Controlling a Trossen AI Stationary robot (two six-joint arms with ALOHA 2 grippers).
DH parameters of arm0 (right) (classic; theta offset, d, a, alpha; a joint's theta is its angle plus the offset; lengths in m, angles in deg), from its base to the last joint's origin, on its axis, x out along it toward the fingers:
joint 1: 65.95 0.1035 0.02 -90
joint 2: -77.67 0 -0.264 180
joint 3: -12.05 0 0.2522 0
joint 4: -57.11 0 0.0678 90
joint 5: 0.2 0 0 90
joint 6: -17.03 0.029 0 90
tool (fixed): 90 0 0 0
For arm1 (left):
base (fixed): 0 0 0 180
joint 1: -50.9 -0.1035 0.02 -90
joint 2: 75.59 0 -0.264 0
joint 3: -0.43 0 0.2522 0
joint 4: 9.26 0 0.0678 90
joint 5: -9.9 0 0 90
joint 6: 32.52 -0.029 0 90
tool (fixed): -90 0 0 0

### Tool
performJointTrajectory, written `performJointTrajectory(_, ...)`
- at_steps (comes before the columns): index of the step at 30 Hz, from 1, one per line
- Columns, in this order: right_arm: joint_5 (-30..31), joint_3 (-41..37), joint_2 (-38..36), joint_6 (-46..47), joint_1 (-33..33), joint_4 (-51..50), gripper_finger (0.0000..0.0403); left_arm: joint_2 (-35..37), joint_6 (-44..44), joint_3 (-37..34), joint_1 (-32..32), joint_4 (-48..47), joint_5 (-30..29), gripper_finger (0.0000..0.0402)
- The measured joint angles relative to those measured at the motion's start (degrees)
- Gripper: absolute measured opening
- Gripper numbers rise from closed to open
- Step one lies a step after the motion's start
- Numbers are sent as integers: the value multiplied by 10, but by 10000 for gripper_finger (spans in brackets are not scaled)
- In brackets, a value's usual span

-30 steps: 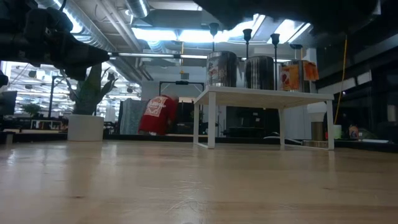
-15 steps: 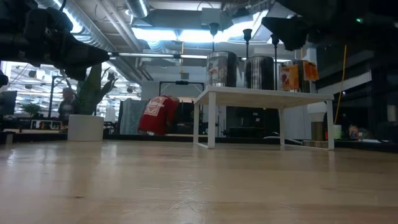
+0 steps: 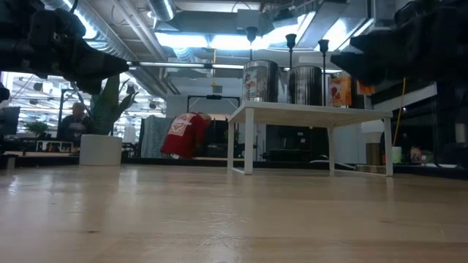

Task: Pick & Place candle stick holders
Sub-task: Return to Home Position

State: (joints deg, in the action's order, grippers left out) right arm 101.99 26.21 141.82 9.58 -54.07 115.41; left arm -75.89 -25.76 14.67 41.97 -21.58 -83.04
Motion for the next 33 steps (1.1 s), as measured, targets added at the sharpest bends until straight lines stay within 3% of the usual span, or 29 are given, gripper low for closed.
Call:
performJointTrajectory(8,13,-1,-34,-47,-9,-44,396,-1,0,0,0,0,-1,59)
performJointTrajectory(13,13,-1,-69,-30,-16,-97,396,-2,0,0,0,0,-1,59)
performJointTrajectory(33,11,-1,-282,-5,-53,-300,396,-2,0,0,0,0,0,59)
